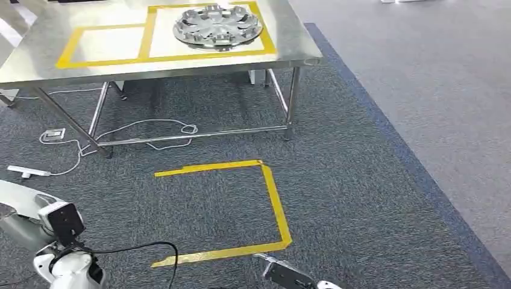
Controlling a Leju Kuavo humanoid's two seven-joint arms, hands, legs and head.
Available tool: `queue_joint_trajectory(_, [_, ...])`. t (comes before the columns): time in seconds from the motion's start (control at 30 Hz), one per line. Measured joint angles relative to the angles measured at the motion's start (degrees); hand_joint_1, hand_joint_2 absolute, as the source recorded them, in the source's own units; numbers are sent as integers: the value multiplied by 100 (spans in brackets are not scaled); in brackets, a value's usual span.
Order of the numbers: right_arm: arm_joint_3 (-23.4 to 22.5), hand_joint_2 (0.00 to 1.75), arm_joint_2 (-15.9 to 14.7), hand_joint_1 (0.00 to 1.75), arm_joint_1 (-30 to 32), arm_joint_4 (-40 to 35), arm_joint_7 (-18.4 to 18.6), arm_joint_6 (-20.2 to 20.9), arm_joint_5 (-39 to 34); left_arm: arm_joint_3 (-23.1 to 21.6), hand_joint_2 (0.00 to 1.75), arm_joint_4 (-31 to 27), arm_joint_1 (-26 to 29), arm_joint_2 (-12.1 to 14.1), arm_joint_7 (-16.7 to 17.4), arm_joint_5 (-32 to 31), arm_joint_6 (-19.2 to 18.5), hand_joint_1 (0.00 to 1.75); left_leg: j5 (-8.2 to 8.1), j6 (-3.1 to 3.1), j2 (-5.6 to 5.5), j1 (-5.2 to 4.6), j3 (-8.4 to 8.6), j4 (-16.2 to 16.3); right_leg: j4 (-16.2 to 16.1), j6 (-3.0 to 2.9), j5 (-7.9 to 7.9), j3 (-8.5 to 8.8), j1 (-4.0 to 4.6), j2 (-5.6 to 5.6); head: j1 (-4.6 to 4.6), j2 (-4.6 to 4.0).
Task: Take the parts from the cabinet and place them on the table.
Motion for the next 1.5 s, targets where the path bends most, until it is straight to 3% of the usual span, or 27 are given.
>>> queue_joint_trajectory(0.03, [0, 175, 0, 0, 5, 0, 0, 0, 0, 0, 175, 0, 1, 0, 0, 0, 0, 175, 237, -29, 3, 32, 77, -234, 0, 16, -29, 38, -14, 4, -4, 0])
queue_joint_trajectory(0.1, [0, 175, 0, 0, 1, 0, 0, 0, 0, 0, 175, -2, 1, 0, 0, 0, 0, 175, 858, -98, 28, 103, 513, -1226, 11, 83, -104, 139, -52, 17, -4, 0])
queue_joint_trajectory(0.13, [0, 175, 0, 0, -2, 0, 0, 0, -2, 0, 175, 0, 4, 0, 0, 0, 0, 175, 903, -155, 51, 131, 673, -1544, 14, 140, -146, 163, -46, 19, -7, 0])
queue_joint_trajectory(0.17, [2, 175, -9, 0, -13, 2, 2, 0, -2, -2, 175, 2, -1, -4, 0, -2, 0, 175, 810, -112, 32, 83, 744, -1692, 55, 188, -183, 142, -16, 42, -46, 0])
queue_joint_trajectory(0.2, [0, 175, -7, 0, -17, 2, 4, 0, -2, -4, 175, 0, 3, -4, 2, 2, 0, 175, 790, 2, 32, 76, 717, -1656, 24, 212, -182, 144, -16, 34, -22, 0])
queue_joint_trajectory(0.3, [4, 175, -7, 0, -11, 2, 5, 2, 0, -7, 175, -6, 6, -9, 0, -4, 0, 175, 757, 167, 15, 54, 763, -1670, 83, 302, -206, 144, -60, 11, 0, 0])
queue_joint_trajectory(0.37, [7, 175, -7, 0, -36, 2, 2, 0, 0, -9, 175, -20, 0, -15, 0, -2, 0, 175, 708, 251, 22, 29, 831, -1680, 644, 304, -422, -133, -56, -5, 18, 0])
queue_joint_trajectory(0.47, [9, 175, -9, 0, -4, 4, 4, 0, -2, -7, 175, -20, 3, -15, 0, -2, 0, 175, 640, 331, 20, -53, 883, -1680, 1955, 271, -860, -980, -29, -4, 24, 0])
queue_joint_trajectory(0.53, [9, 175, -9, 0, 14, 9, 4, 0, 0, -7, 175, -20, 3, -15, 0, -2, 0, 175, 586, 353, 4, -104, 957, -1680, 1840, 190, -590, -1110, 14, 0, 24, 0])
queue_joint_trajectory(0.6, [13, 175, -9, 0, 8, 11, 4, 0, -2, -9, 175, -20, 3, -17, 0, -4, 0, 175, 508, 358, -4, -131, 1077, -1680, 866, 70, 84, -755, 91, 0, 20, 0])
queue_joint_trajectory(0.63, [15, 175, -9, 0, 6, 11, 4, -2, -2, -11, 175, -20, 4, -20, 0, -4, 0, 175, 467, 352, -3, -132, 1118, -1682, 352, -8, 376, -568, 158, -9, 26, 0])
queue_joint_trajectory(0.67, [15, 175, -22, 0, -5, 15, 7, -4, -2, -11, 175, -17, 6, -20, 0, -4, 0, 175, 446, 331, -7, -147, 1134, -1681, 293, -55, 136, -541, 182, -15, 13, 0])
queue_joint_trajectory(0.7, [15, 175, -22, 0, -17, 15, 7, -6, -2, -11, 175, -17, 3, -20, 0, -7, 0, 175, 430, 297, -10, -135, 1109, -1687, 203, -45, 35, -456, 185, 9, 37, 0])
queue_joint_trajectory(0.73, [17, 175, -22, 0, -3, 15, 7, -9, -4, -11, 175, -20, 4, -20, 0, -9, 0, 175, 422, 271, -8, -131, 1123, -1706, 164, -55, 182, -434, 185, 0, 22, 0])
queue_joint_trajectory(0.83, [35, 175, -9, 0, 2, 24, 7, -9, -9, -9, 175, -28, 5, -13, 0, -37, 0, 175, 370, 192, -4, -140, 1191, -1528, 44, -50, 222, -221, 115, 3, 24, 0])
queue_joint_trajectory(0.87, [41, 175, -7, 0, -13, 24, 7, -9, -11, -9, 175, -39, -10, -13, 0, -48, 0, 175, 270, 162, -3, -131, 1075, -1307, 33, -69, 208, -195, 104, 2, -13, 0])
queue_joint_trajectory(0.97, [46, 175, -7, 0, -5, 26, 11, 0, -9, 2, 175, -42, 4, -9, 0, -55, 0, 175, -224, 26, -1, -41, 379, -240, 35, -70, 143, -173, 91, 0, 0, 0])
queue_joint_trajectory(1.0, [46, 175, -7, 0, 10, 33, 18, 0, -9, 7, 175, -42, 8, -9, 0, -52, 0, 175, -224, -6, 1, -9, 243, -118, 43, -58, 122, -157, 82, 1, -11, 0])
queue_joint_trajectory(1.07, [50, 175, -7, 0, 23, 33, 24, 2, -7, 9, 175, -42, 12, -9, 0, -44, 0, 175, 199, -70, 4, 48, 313, -491, 60, -18, 64, -91, 45, 6, -11, 0])
queue_joint_trajectory(1.13, [50, 175, -7, 0, 24, 33, 33, -2, -4, 9, 175, -42, 15, -9, 0, -35, 0, 175, 880, -148, 14, 121, 655, -1400, 91, 56, -14, -15, 5, 13, -15, 0])
queue_joint_trajectory(1.17, [50, 175, -13, 0, 16, 35, 37, -2, -4, 9, 175, -37, 16, -9, 0, -26, 0, 175, 738, -177, 16, 92, 678, -1515, 123, 94, -40, 5, 4, 14, -33, 0])
queue_joint_trajectory(1.2, [52, 175, -13, 0, 6, 35, 39, -2, -4, 7, 175, -39, 11, -11, 0, -26, 0, 175, 621, -65, 31, 67, 691, -1636, 137, 134, -56, -38, 20, 26, -66, 0])
queue_joint_trajectory(1.23, [52, 175, -13, 0, 9, 35, 44, -4, -2, 9, 175, -39, 30, -13, 2, -22, -2, 175, 753, 8, 21, 60, 687, -1611, 131, 169, -78, -58, 22, 23, -46, 0])
queue_joint_trajectory(1.33, [61, 175, -13, 0, 11, 35, 46, -2, 0, 9, 175, -46, 30, -22, 0, -13, 0, 175, 754, 159, 15, 54, 733, -1627, 160, 281, -170, -56, -13, 7, -57, 0])
queue_joint_trajectory(1.37, [68, 175, -13, 0, -2, 35, 44, 0, -2, 6, 175, -48, 29, -24, 0, -22, 0, 175, 732, 194, 16, 45, 754, -1626, 378, 292, -292, -137, -13, -2, -24, 0])
queue_joint_trajectory(1.47, [87, 175, -13, 0, 17, 35, 46, 0, -2, 7, 175, -46, 30, -24, 0, -48, 0, 175, 684, 275, 23, -5, 781, -1625, 1693, 299, -825, -872, -10, -3, -13, 0])
queue_joint_trajectory(1.5, [90, 175, -13, 0, 38, 37, 46, 2, -2, 7, 175, -46, 30, -24, 0, -52, 0, 175, 668, 297, 20, -24, 794, -1624, 1952, 286, -849, -1057, -7, -3, -20, 0])
